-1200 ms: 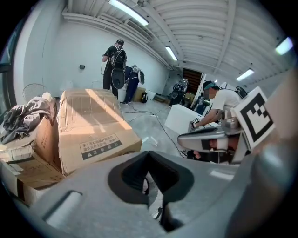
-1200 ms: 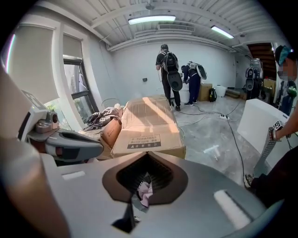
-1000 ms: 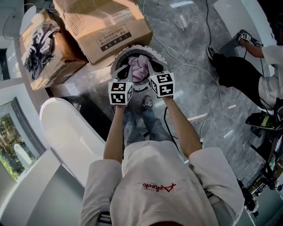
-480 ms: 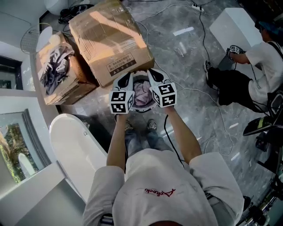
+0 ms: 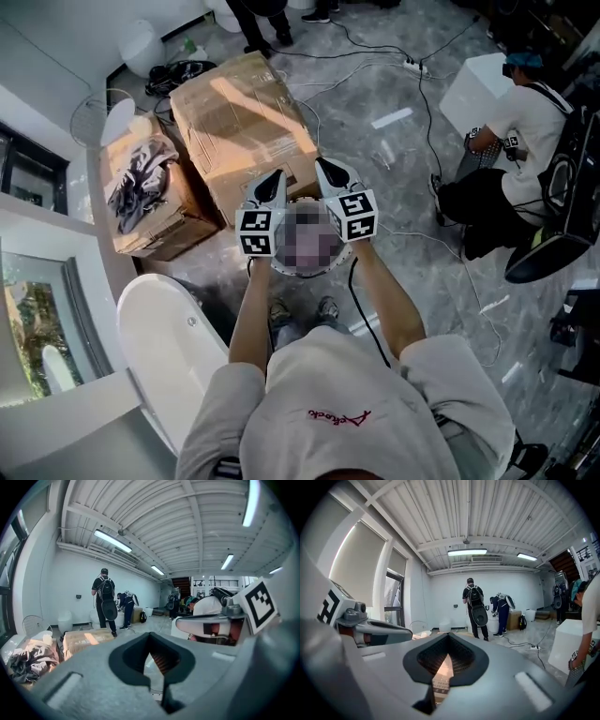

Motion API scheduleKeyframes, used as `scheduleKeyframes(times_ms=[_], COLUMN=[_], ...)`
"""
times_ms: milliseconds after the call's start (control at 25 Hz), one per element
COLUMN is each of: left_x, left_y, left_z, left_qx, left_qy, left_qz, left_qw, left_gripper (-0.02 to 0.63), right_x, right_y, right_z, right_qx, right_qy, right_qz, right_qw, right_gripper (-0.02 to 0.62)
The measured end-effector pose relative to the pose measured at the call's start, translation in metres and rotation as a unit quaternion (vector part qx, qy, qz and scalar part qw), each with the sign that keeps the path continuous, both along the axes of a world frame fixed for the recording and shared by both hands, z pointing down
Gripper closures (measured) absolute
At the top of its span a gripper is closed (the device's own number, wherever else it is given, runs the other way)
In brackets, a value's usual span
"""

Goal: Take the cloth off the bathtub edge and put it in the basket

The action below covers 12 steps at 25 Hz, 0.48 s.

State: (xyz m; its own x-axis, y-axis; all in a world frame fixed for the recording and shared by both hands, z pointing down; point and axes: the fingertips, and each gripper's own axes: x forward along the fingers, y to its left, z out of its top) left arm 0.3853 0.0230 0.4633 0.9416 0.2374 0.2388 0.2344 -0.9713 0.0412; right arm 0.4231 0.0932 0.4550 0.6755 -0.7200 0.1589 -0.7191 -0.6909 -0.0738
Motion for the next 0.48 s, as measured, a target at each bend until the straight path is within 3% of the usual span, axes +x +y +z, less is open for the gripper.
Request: scheduleKeyframes(times_ms=[480], left_x=[0.001], left_y=[-0.004], left_z=[-0.063], left_qx=[0.014], left_qy=[0.048], left_qz=[0.003], left_qw=[0.9987], left_gripper=[0.606], right_x=[-0.009], right_y=[-0.010], right_z=[-0.054], right_qx=[0.006], right_qy=[0.040], right_qz=[-0.005], right_qw=[0.999], right_gripper=[0.589])
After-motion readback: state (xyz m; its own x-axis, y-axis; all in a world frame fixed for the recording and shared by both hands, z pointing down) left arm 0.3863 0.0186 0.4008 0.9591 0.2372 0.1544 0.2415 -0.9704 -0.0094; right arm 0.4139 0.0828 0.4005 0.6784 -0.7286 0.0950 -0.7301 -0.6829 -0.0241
